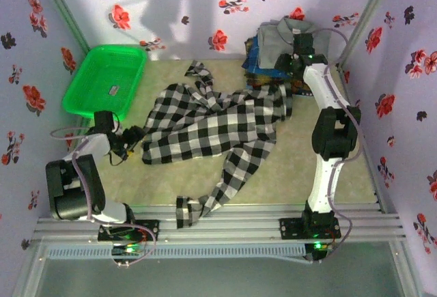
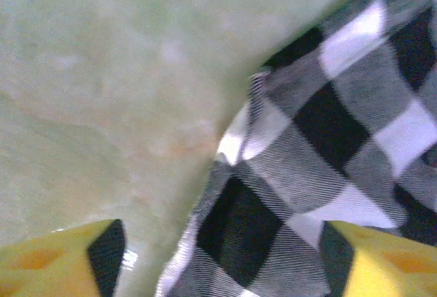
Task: Fold and stack the long sleeve shirts
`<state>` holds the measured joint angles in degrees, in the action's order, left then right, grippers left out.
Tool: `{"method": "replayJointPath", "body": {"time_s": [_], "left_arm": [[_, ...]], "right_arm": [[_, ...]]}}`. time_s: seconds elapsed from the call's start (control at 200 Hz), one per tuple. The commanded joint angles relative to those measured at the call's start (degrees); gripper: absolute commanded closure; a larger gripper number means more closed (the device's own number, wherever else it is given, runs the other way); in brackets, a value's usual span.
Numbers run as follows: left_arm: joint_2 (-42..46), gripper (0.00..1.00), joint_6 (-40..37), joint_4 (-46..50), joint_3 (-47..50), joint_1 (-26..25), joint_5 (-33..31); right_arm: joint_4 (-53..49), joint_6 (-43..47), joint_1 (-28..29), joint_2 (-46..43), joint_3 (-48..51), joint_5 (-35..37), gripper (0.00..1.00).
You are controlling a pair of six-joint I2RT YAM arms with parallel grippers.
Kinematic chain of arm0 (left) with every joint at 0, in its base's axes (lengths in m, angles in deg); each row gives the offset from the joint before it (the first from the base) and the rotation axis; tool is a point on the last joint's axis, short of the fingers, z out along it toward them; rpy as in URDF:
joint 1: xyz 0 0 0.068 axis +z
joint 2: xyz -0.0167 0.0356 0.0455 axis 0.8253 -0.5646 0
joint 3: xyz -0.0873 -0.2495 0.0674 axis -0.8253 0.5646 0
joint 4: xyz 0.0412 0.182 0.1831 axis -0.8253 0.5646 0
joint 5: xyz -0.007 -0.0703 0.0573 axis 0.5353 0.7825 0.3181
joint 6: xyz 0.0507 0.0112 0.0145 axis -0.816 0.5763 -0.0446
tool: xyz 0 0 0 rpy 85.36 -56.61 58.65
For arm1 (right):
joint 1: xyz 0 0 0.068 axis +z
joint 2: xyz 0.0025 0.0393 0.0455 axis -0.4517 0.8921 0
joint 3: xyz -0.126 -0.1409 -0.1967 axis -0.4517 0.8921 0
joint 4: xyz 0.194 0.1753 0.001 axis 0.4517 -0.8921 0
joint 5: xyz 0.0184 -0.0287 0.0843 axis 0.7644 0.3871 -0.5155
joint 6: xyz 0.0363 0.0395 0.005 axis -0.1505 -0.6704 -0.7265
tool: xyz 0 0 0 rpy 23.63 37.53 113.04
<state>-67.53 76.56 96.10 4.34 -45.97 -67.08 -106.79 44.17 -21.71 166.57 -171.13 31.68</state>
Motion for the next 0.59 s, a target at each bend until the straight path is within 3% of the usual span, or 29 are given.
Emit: {"method": "replayJointPath", "body": {"time_s": [0.0, 0.135, 0.23, 0.315, 0.395, 0.515, 0.59], "left_arm": [[9.5, 0.14, 2.37, 6.14, -4.41, -1.66, 1.36], [13.76, 0.13, 3.25, 8.35, -6.94, -7.96, 0.69], [9.62, 0.18, 1.46, 7.8, -9.03, -12.95, -0.78], [3.58, 0.26, 0.0, 6.41, -11.49, -17.46, -2.55], [-1.78, 0.31, 0.47, 3.24, -12.15, -18.79, -3.31], [-8.2, 0.33, 1.53, 0.94, -12.15, -18.86, -6.82], [-10.14, 0.31, 1.99, 0.96, -11.38, -18.87, -9.77]], "right_arm": [[-3.92, -2.55, -0.05, -12.6, 10.25, 2.97, 0.23], [-6.77, -3.27, 2.11, -25.63, 27.58, -5.72, 0.22], [-6.45, -5.36, 10.35, -29.39, 37.03, -12.02, 0.26], [-2.12, -8.83, 21.48, -29.59, 42.63, -11.51, 0.29], [1.37, -14.29, 27.08, -27.38, 46.04, -10.65, 0.36], [-0.35, -19.4, 30.43, -24.81, 49.7, -2.56, 0.51], [-1.68, -20.95, 30.54, -25.55, 52.87, 0.19, 0.55]]}}
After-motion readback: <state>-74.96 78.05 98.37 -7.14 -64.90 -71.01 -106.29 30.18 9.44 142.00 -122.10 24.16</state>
